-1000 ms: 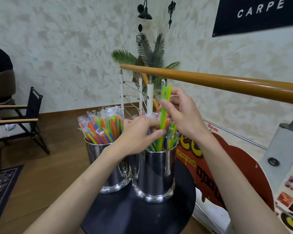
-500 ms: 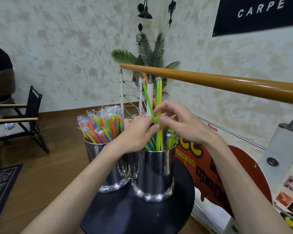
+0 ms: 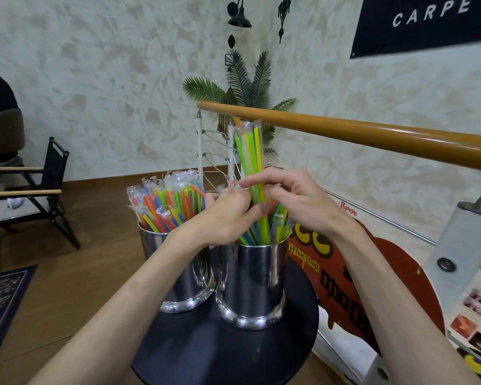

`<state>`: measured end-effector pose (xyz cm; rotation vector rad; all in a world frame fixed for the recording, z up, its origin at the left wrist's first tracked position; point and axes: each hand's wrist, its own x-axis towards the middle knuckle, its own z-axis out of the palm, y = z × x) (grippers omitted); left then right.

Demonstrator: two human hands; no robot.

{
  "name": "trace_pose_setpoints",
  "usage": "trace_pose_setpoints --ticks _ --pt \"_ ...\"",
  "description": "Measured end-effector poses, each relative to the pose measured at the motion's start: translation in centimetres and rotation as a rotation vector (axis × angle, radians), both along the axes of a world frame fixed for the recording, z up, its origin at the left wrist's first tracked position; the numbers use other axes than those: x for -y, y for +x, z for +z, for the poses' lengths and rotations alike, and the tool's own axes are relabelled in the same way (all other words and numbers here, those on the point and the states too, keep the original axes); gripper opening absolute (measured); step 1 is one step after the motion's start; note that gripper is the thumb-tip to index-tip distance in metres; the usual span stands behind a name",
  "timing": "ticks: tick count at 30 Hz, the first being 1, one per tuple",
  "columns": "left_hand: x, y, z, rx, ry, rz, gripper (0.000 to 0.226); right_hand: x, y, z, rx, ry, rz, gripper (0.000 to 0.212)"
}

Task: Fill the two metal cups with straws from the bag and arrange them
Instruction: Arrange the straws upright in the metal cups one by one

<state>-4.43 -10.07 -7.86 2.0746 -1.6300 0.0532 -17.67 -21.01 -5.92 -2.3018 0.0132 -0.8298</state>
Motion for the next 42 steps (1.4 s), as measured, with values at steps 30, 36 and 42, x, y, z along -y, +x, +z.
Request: trace_pose_setpoints --ticks 30,36,42 --pt "-1.0 1.0 0.5 -0.234 -0.29 -0.105 0.046 0.6 -0.7 1.9 0.602 -0.728 -0.694 0.019" --pt "-1.1 1.3 0.6 -0.205 -0.283 -0.098 0.04 0.4 -0.7 2.2 0.592 -0.701 -0.637 0.022" --pt "-1.2 1.3 0.6 -0.162 -0.307 -0.072 0.04 -0.2 -0.1 1.9 0.468 -0.288 -0.42 0.021"
